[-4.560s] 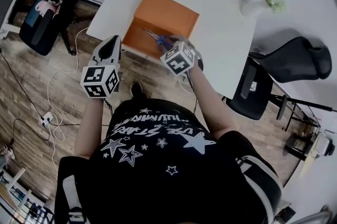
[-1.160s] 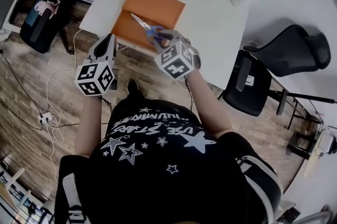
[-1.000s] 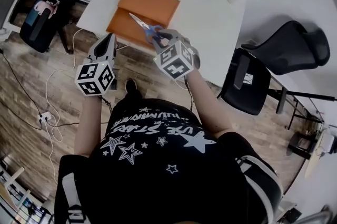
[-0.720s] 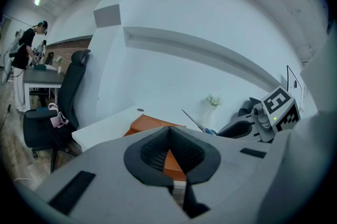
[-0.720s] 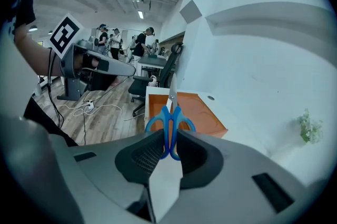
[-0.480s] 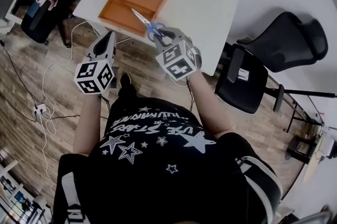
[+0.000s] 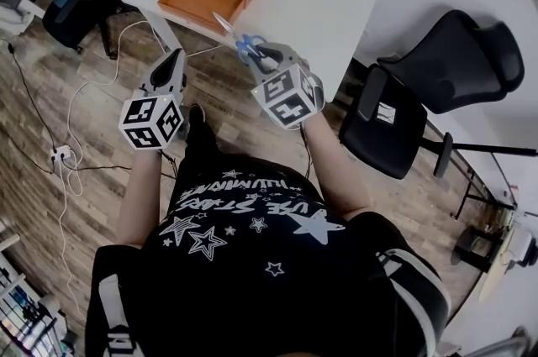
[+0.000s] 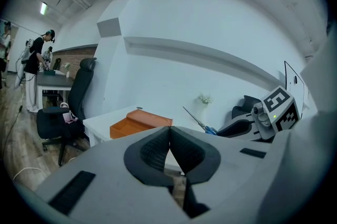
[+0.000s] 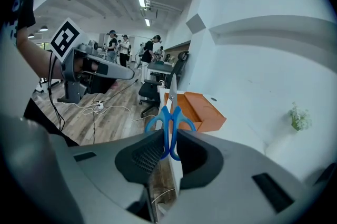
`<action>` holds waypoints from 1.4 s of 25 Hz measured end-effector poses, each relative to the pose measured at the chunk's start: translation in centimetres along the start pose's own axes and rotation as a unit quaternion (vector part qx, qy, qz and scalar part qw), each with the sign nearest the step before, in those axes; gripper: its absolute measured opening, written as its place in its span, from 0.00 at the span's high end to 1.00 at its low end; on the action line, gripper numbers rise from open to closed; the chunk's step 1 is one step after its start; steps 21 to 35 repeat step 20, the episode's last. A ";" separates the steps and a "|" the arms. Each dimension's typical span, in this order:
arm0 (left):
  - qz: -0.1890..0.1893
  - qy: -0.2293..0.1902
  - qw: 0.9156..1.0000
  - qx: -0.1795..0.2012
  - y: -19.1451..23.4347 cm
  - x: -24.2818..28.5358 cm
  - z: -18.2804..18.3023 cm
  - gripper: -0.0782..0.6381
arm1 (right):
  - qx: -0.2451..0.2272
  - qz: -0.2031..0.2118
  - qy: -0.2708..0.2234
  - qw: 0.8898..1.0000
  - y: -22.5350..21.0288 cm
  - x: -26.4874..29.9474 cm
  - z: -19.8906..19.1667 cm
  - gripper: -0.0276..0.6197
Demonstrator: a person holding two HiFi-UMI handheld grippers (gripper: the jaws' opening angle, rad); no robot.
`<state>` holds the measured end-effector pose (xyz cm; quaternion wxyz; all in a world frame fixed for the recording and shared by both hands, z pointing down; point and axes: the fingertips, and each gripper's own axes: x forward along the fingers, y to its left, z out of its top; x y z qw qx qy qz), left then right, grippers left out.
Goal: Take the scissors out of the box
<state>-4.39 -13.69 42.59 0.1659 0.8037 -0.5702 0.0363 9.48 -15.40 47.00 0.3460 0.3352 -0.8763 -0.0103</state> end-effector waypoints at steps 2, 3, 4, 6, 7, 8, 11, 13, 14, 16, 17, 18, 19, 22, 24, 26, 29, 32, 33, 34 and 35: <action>0.005 0.000 1.000 -0.001 -0.9 -1.3 -0.7 0.87 | -0.001 0.003 -0.001 1.000 0.8 -1.1 -0.8 0.81; 0.008 0.000 1.000 -0.002 -1.3 -1.9 -1.1 0.87 | -0.002 0.004 -0.001 1.000 1.2 -1.7 -1.1 0.81; 0.011 0.000 1.000 -0.003 -1.7 -2.6 -1.4 0.87 | -0.002 0.005 -0.002 1.000 1.5 -2.2 -1.5 0.81; 0.017 0.000 1.000 -0.005 -2.4 -3.8 -2.1 0.87 | -0.002 0.008 -0.003 1.000 2.2 -3.2 -2.2 0.81; 0.020 0.000 1.000 -0.006 -2.7 -4.4 -2.4 0.87 | -0.002 0.010 -0.003 1.000 2.5 -3.6 -2.6 0.81; 0.022 0.000 1.000 -0.008 -3.0 -5.0 -2.7 0.87 | -0.002 0.011 -0.003 1.000 2.8 -4.1 -2.9 0.81; 0.031 -0.001 0.999 -0.012 -3.9 -6.6 -3.5 0.87 | -0.002 0.016 -0.003 1.000 3.7 -5.3 -3.9 0.81; 0.036 -0.003 0.999 -0.014 -4.4 -7.5 -4.0 0.87 | -0.002 0.018 -0.003 1.000 4.2 -6.2 -4.4 0.81; 0.038 -0.003 0.999 -0.015 -4.7 -8.0 -4.2 0.87 | -0.001 0.018 -0.004 1.000 4.5 -6.6 -4.7 0.81; 0.040 -0.003 0.999 -0.017 -5.2 -9.0 -4.8 0.87 | 0.000 0.019 -0.005 1.000 5.2 -7.3 -5.2 0.81; 0.041 -0.002 0.999 -0.017 -5.4 -9.5 -5.1 0.87 | 0.001 0.020 -0.005 1.000 5.7 -7.7 -5.4 0.81; 0.042 -0.002 0.999 -0.017 -5.6 -10.0 -5.4 0.87 | 0.001 0.021 -0.005 1.000 6.1 -8.0 -5.6 0.81; 0.043 -0.001 0.999 -0.018 -5.8 -10.4 -5.6 0.87 | 0.001 0.022 -0.005 1.000 6.5 -8.3 -5.8 0.81; 0.044 0.000 0.999 -0.018 -6.0 -10.9 -5.9 0.87 | 0.001 0.024 -0.006 1.000 6.9 -8.6 -6.0 0.81; 0.044 0.000 0.999 -0.018 -6.0 -10.9 -5.9 0.87 | 0.001 0.024 -0.006 1.000 6.9 -8.6 -6.0 0.81; 0.044 0.000 0.999 -0.018 -6.0 -10.9 -5.9 0.87 | 0.001 0.024 -0.006 1.000 6.9 -8.6 -6.0 0.81; 0.044 0.000 0.999 -0.018 -6.0 -10.9 -5.9 0.87 | 0.001 0.024 -0.006 1.000 6.9 -8.6 -6.0 0.81; 0.044 0.000 0.999 -0.018 -6.0 -10.9 -5.9 0.87 | 0.001 0.024 -0.006 1.000 6.9 -8.6 -6.0 0.81; 0.044 0.000 0.999 -0.018 -6.0 -10.9 -5.9 0.87 | 0.001 0.024 -0.006 1.000 6.9 -8.6 -6.0 0.81; 0.044 0.000 0.999 -0.018 -6.0 -10.9 -5.9 0.87 | 0.001 0.024 -0.006 1.000 6.9 -8.6 -6.0 0.81; 0.044 0.000 0.999 -0.018 -6.0 -10.9 -5.9 0.87 | 0.001 0.024 -0.006 1.000 6.9 -8.6 -6.0 0.81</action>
